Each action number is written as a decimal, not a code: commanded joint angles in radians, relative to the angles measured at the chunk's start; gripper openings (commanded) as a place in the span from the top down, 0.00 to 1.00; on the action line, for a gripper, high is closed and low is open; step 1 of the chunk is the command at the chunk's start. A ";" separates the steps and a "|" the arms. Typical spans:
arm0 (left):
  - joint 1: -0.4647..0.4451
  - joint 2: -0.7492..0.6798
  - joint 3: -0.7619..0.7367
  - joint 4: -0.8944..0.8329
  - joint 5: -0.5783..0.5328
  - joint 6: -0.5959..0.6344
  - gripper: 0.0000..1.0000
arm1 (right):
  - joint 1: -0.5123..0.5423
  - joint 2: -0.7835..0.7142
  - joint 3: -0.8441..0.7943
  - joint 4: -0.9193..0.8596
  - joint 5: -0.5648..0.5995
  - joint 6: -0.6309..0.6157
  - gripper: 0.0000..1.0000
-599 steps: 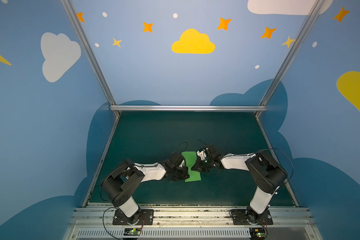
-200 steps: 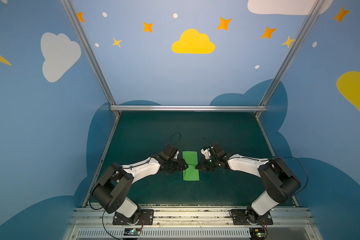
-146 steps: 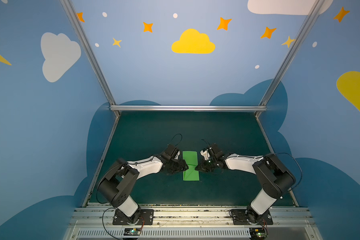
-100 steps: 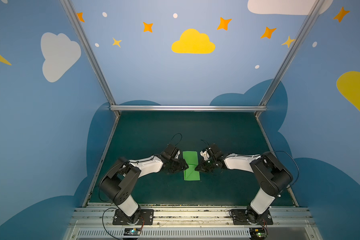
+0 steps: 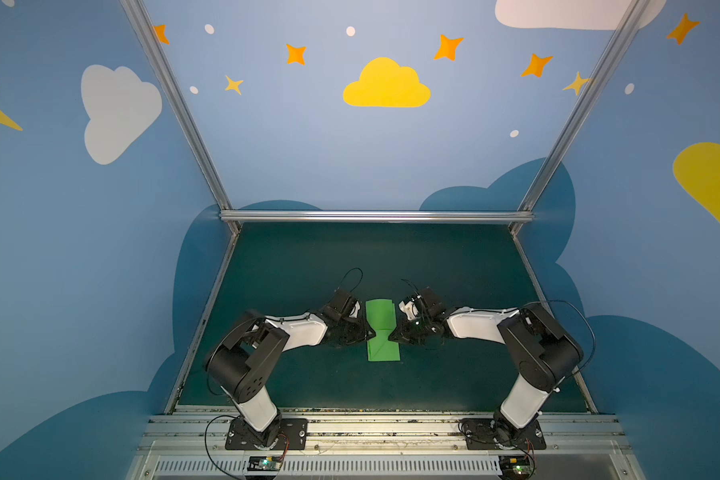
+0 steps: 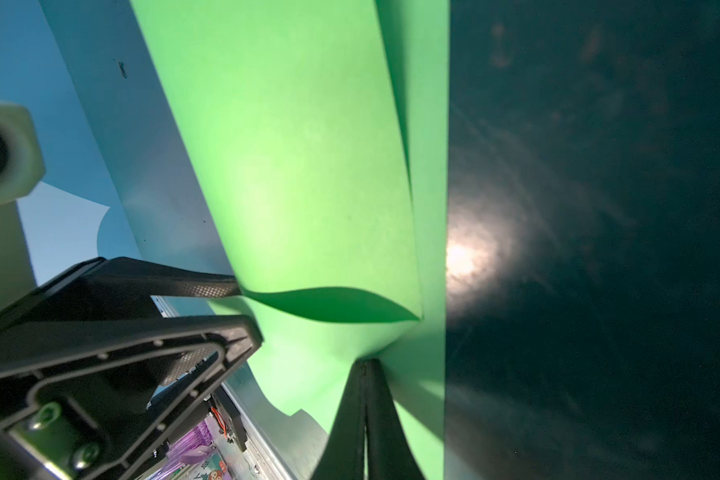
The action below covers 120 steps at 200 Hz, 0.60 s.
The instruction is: Fold a paper plane with a square sheet of paper (fold left side to right side)
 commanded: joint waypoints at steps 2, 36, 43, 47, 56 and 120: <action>-0.002 0.016 -0.021 0.008 0.006 -0.014 0.70 | 0.000 0.023 0.004 -0.003 0.012 0.004 0.93; 0.000 0.004 -0.045 0.048 0.003 -0.027 0.58 | -0.002 0.020 -0.001 -0.002 0.013 0.003 0.93; 0.001 0.000 -0.050 0.058 0.003 -0.029 0.56 | -0.002 0.020 -0.002 -0.002 0.013 0.003 0.93; 0.001 -0.003 -0.053 0.065 0.004 -0.029 0.56 | -0.001 0.020 -0.002 -0.002 0.014 0.003 0.93; 0.003 -0.005 -0.060 0.078 0.006 -0.029 0.56 | -0.003 0.019 -0.004 -0.002 0.014 0.002 0.93; 0.010 0.005 -0.071 0.124 0.024 -0.040 0.75 | -0.005 0.011 -0.014 -0.001 0.015 0.006 0.93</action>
